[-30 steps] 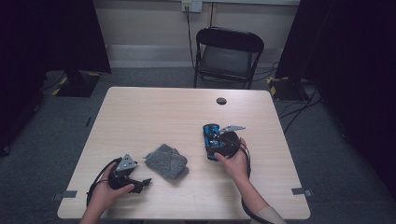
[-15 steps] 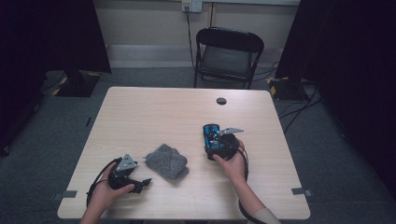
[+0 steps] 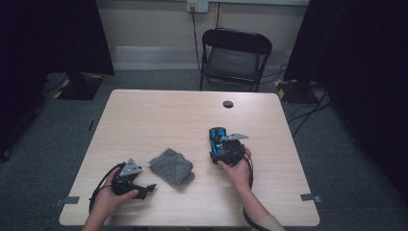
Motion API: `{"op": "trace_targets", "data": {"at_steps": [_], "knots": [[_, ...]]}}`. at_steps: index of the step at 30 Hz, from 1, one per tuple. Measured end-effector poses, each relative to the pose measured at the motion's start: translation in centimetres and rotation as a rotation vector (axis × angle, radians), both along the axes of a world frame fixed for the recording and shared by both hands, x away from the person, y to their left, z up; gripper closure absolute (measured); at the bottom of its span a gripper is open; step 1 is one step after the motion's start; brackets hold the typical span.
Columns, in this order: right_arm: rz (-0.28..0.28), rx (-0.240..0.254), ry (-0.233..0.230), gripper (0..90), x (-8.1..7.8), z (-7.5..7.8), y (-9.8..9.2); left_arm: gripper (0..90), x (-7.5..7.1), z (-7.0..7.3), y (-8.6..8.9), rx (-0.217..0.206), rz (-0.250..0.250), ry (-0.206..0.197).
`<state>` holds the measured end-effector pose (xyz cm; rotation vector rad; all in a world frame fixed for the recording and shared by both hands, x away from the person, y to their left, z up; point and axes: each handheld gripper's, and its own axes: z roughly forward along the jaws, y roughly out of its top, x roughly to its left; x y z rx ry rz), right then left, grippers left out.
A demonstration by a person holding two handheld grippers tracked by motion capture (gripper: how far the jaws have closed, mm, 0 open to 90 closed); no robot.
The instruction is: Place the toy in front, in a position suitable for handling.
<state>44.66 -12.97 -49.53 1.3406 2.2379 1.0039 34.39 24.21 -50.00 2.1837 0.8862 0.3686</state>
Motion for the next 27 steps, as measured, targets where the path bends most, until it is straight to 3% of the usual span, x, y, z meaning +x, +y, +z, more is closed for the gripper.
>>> {"op": "trace_targets", "data": {"at_steps": [21, 27], "knots": [[0.002, -0.011, -0.023, 17.8, -0.65, -0.23, -0.34, 9.5, 0.02, 0.0, 0.0, 0.001, 0.0, 0.0], [0.025, -0.024, -0.019, 18.5, -0.75, -0.11, -0.55, 9.5, 0.02, -0.01, -0.02, -0.001, 0.001, -0.001]]}}
